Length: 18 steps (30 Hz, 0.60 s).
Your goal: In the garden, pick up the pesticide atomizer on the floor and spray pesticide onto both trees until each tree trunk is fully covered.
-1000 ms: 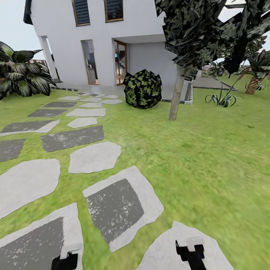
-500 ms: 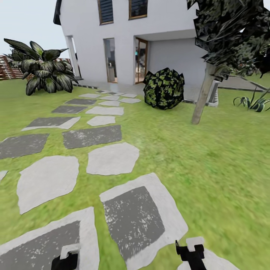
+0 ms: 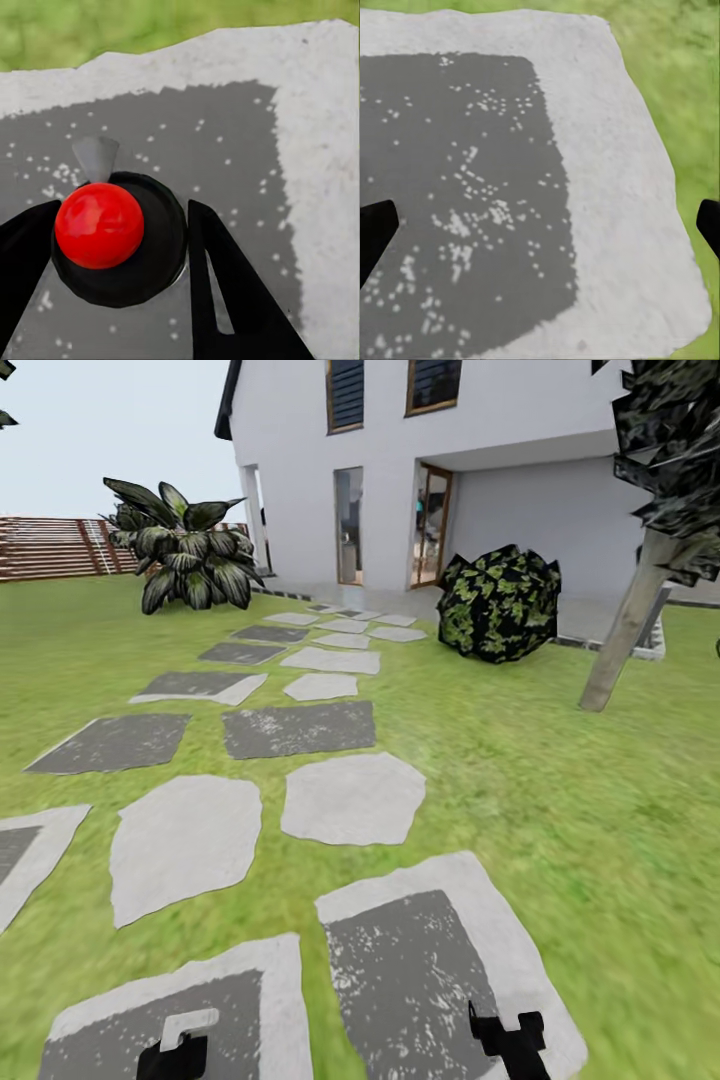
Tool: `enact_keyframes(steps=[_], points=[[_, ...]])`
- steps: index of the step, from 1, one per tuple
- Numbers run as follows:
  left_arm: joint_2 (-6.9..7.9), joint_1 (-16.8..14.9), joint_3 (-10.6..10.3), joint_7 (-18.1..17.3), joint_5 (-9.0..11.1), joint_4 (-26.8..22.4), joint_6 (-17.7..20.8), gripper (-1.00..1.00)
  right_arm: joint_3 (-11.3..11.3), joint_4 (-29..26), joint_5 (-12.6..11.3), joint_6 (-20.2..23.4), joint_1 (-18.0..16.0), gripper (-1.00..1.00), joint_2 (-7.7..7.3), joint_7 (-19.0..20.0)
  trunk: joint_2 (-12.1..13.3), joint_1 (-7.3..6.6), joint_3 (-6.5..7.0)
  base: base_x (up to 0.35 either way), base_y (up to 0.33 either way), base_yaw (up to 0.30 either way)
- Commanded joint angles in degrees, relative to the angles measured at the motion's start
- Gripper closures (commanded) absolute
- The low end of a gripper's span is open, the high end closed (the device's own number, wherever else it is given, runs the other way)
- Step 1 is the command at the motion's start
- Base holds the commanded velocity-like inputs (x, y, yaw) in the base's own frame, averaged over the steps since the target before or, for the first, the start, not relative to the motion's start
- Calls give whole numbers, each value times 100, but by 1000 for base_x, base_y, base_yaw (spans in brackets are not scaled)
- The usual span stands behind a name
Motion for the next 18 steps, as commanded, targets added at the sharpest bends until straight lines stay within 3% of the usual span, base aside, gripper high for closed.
enact_keyframes(steps=[1, 18], points=[[-2, -5, 7, 9, -10, 8, -21, 100, 0, 4, 61, -9, -3, -100, -1, -47, -2, 2, -7, 295, 191, 277], [-2, -5, 7, 8, -10, 10, -21, 100, 0, 4, 62, -13, -3, -100, 0, -47, -2, 2, -46, 295, 190, 278]])
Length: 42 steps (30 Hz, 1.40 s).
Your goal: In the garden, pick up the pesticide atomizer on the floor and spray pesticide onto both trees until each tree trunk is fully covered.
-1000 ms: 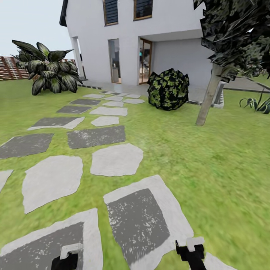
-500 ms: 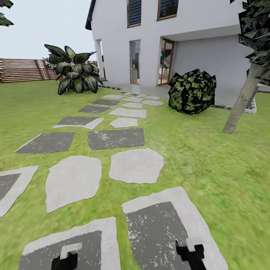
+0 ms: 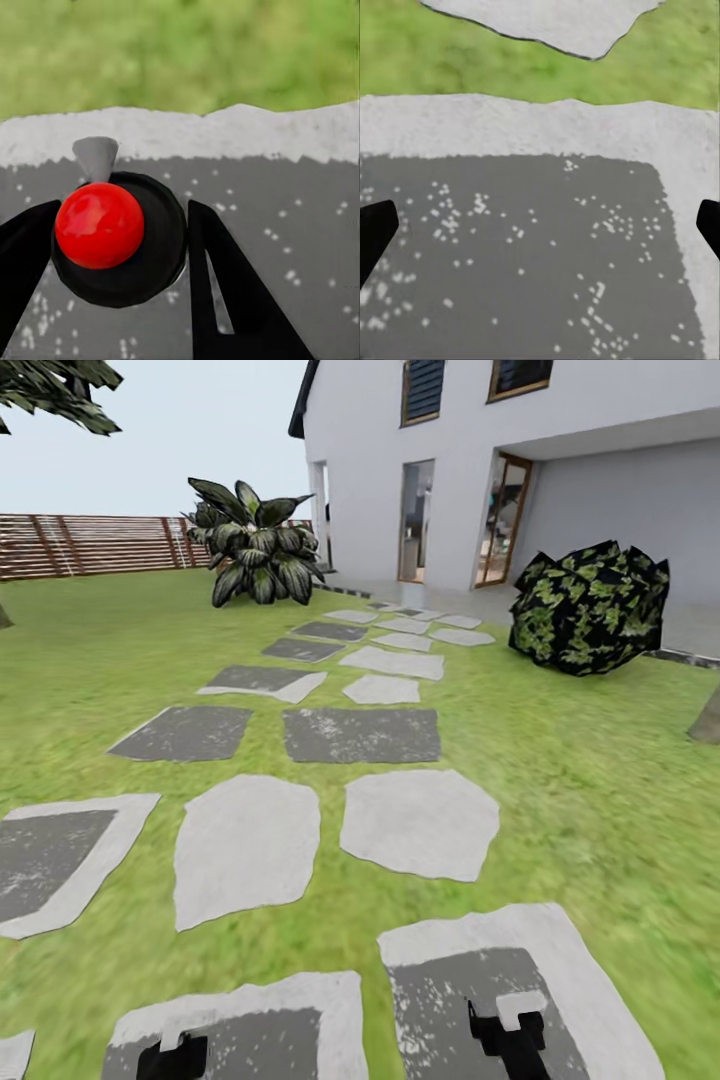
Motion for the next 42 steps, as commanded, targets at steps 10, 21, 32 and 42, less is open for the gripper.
enact_keyframes(steps=[10, 21, 32, 42], points=[[-2, -5, 7, 2, -10, 15, -21, 100, 0, 4, 67, -5, -2, -100, 7, -47, -2, 2, -28, 299, 160, 278], [-2, -3, 7, 1, -10, 15, -21, 100, 0, 4, 68, -7, -2, -100, 7, -47, -2, 2, -53, 309, 117, 278], [-2, -4, 7, 1, -10, 15, -21, 100, 0, 4, 68, -8, -2, -100, 7, -47, -2, 2, -78, 312, 109, 277], [-2, -5, 7, 1, -10, 15, -21, 100, 6, 4, 73, -2, -2, -100, 23, -47, -2, 2, -112, 312, 108, 273]])
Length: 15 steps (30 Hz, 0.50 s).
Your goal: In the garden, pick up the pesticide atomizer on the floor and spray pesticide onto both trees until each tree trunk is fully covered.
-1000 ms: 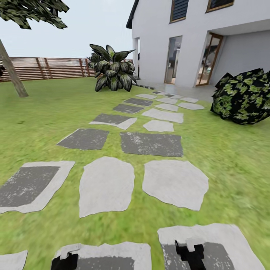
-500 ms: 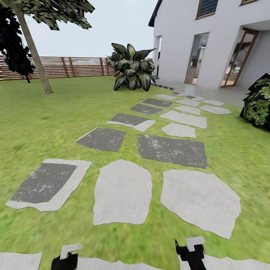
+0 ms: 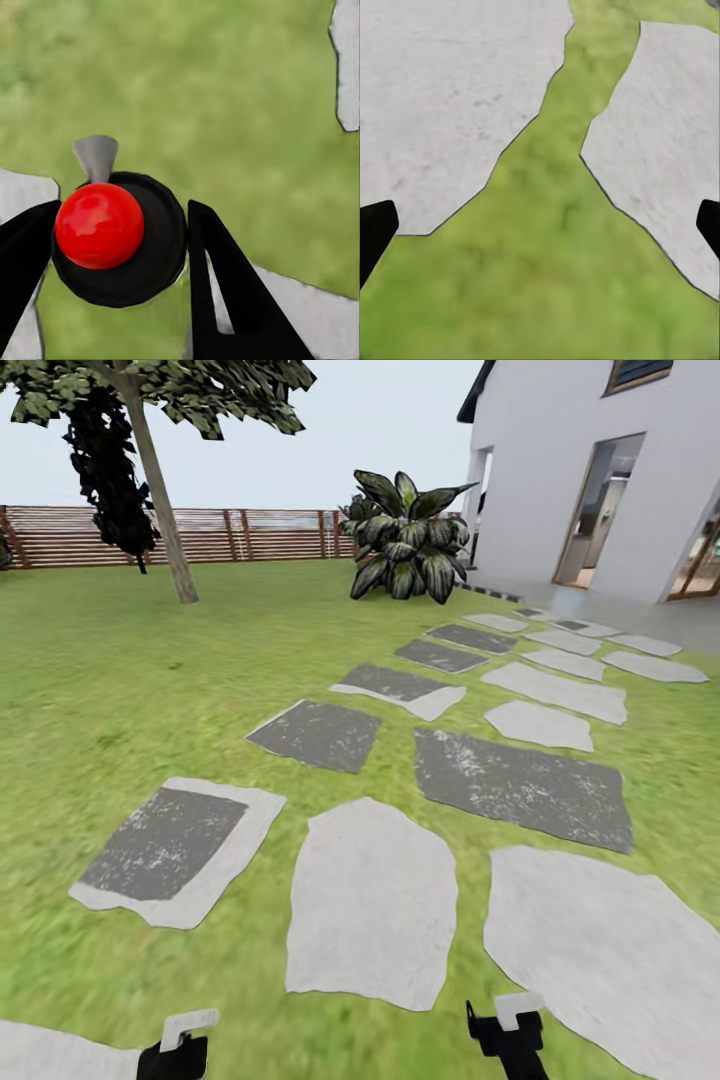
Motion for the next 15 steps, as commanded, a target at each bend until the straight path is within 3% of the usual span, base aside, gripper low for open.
enact_keyframes(steps=[1, 8, 15], points=[[-2, -5, 7, 10, -10, 8, -21, 100, 2, 4, 62, -5, -2, -100, 0, -47, -2, 2, -10, 312, 107, 252], [-2, -5, 7, 10, -10, 8, -21, 100, 3, 4, 63, -4, -2, -100, 1, -47, -2, 2, -49, 306, 98, 247], [-13, -6, 1, 18, -11, 6, -27, 100, 2, 4, 63, -4, -2, -100, 1, -47, -2, 2, -88, 71, 14, 247]])
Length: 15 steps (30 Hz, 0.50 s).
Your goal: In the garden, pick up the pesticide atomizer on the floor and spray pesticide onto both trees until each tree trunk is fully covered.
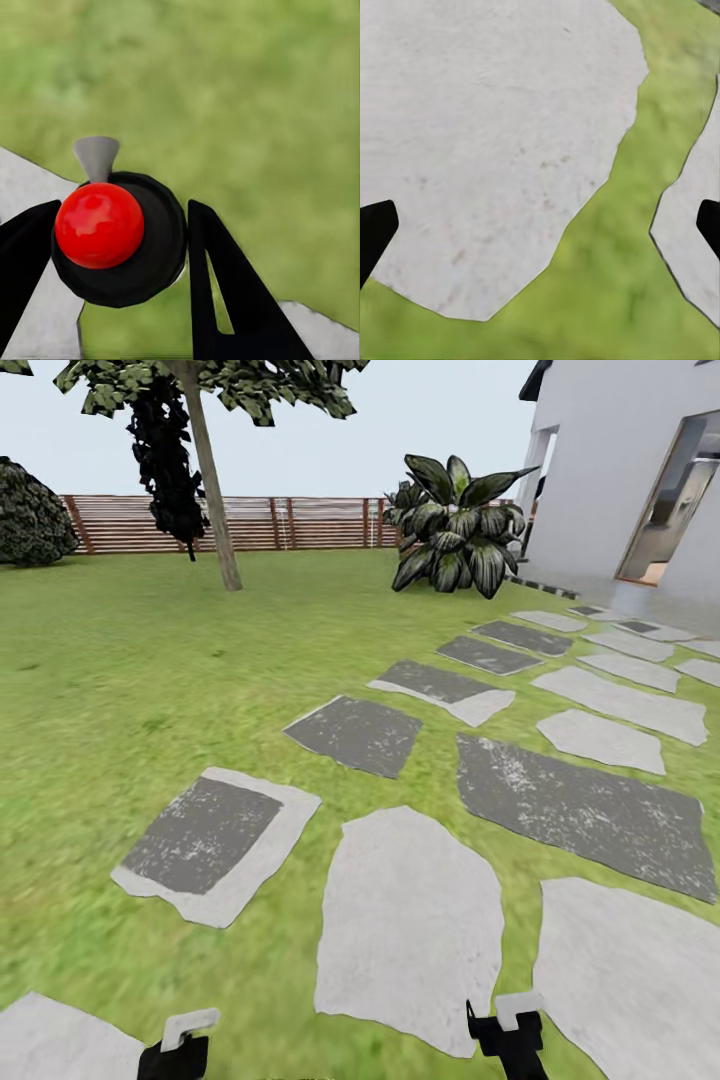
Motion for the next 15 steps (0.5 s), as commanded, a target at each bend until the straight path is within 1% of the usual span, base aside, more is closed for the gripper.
enact_keyframes(steps=[1, 5, 8, 15], points=[[-3, -5, 7, 11, -10, 6, -22, 100, 0, 4, 61, -6, -2, -100, -1, -46, -2, -1, -10, 8, 2, 246], [-7, -3, 5, 11, -14, 2, -22, 100, 0, 4, 61, -6, -2, -100, -1, -46, -2, -1, -32, 4, 1, 246], [-8, -4, 6, 11, -12, 1, -17, 100, 1, 4, 61, -6, -2, -100, -1, -46, -2, -1, -49, 102, 0, 246], [0, -2, 13, 11, -9, 6, -15, 100, 2, 4, 61, -6, -2, -100, -1, -46, -2, -1, -89, 301, 0, 246]])
